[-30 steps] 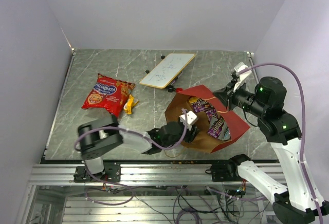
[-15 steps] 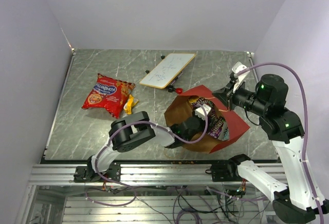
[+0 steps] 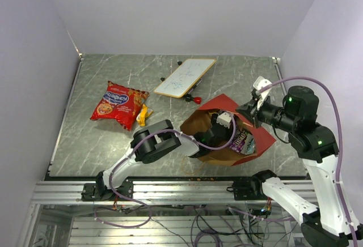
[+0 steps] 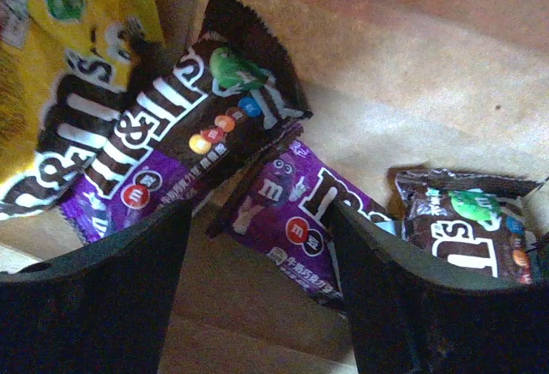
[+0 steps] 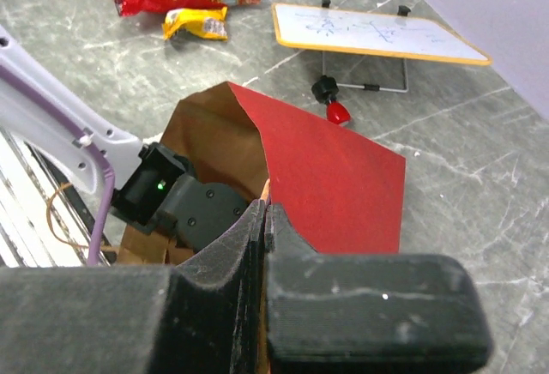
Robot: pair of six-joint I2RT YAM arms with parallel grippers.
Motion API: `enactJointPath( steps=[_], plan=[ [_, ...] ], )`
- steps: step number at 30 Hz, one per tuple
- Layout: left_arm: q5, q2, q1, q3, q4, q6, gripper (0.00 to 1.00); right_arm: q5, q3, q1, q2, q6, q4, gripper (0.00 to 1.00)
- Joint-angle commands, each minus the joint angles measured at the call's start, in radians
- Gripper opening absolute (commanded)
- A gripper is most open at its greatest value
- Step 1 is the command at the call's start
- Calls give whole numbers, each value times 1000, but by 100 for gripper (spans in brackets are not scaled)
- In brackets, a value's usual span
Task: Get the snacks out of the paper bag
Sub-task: Take out the snack from the paper bag.
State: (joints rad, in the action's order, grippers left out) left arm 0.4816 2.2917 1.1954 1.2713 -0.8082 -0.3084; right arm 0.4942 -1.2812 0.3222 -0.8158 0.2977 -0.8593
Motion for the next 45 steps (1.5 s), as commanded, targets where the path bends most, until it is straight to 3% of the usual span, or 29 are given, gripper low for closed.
enactJointPath(
  steps=[1,4,7,12,13,15,19,26,37,45],
  plan=[
    [-55,50,6,27,-14,-64,77,-14,1,-1,32,108,-88,0],
    [-98,65,6,21,-61,-64,69,-43,23,-1,45,143,-121,0],
    [-133,65,5,17,-98,-55,44,-34,26,0,42,148,-130,0],
    [-159,6,4,-41,-132,-64,27,-53,33,10,48,227,-173,0],
    [-170,-35,3,-58,-103,-66,18,-63,51,15,67,260,-181,0],
    [-183,-93,0,-93,-94,-75,12,-55,69,17,84,284,-185,0],
    [-218,-194,-9,-150,-35,-114,7,-52,69,15,85,282,-165,0],
    [-315,-364,-17,-234,87,-154,7,-112,110,15,139,103,21,0],
    [-402,-571,-18,-288,304,-205,7,-233,141,15,141,-30,100,0],
    [-417,-800,-24,-251,645,-195,7,-312,129,16,118,-55,137,0]
  ],
)
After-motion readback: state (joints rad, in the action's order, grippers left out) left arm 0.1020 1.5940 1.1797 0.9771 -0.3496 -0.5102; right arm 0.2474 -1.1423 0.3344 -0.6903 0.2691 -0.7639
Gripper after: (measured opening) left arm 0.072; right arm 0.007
